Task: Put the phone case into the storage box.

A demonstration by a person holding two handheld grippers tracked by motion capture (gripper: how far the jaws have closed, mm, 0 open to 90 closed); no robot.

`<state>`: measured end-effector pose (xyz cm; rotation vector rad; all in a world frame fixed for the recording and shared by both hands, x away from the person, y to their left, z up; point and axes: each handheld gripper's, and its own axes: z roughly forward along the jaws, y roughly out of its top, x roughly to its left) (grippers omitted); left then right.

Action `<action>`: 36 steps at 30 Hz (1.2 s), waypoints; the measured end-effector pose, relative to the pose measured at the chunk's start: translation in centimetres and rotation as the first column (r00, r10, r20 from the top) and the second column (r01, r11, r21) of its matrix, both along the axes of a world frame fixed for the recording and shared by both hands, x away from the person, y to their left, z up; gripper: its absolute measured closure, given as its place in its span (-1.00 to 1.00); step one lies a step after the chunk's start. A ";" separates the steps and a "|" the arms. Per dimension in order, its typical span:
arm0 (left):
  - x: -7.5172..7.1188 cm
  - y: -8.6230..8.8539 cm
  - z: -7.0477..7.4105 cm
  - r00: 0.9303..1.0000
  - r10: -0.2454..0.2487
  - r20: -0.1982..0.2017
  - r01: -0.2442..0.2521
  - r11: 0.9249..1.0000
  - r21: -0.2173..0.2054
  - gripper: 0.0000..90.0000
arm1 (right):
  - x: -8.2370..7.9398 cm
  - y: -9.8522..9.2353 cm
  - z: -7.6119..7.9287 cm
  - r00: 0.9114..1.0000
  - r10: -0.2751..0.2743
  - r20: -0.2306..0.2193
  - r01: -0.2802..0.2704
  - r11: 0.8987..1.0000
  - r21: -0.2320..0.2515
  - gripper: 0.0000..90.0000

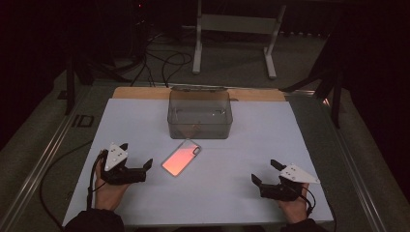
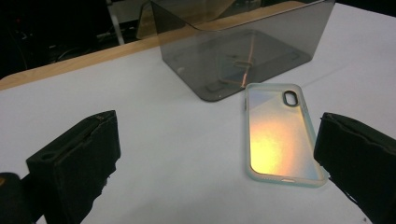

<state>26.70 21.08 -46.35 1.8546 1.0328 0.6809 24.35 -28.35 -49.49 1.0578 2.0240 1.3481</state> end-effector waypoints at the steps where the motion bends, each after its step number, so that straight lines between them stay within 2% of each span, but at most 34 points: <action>1: 0.1 -0.1 0.0 1.000 0.000 -0.002 0.000 1.000 0.003 -0.97 | 0.0 0.0 0.0 1.000 0.001 0.000 -0.001 1.000 -0.001 -0.81; 26: 2.3 -1.5 0.1 0.999 -0.037 -0.037 0.039 0.998 0.043 -0.91 | 0.0 0.0 0.0 1.000 0.003 -0.005 -0.003 1.000 -0.002 -0.81; 36: 3.1 -1.9 -0.6 0.995 -0.051 -0.083 0.056 0.997 0.053 -0.87 | 0.0 0.0 0.0 1.000 0.003 -0.005 -0.003 1.000 -0.003 -0.81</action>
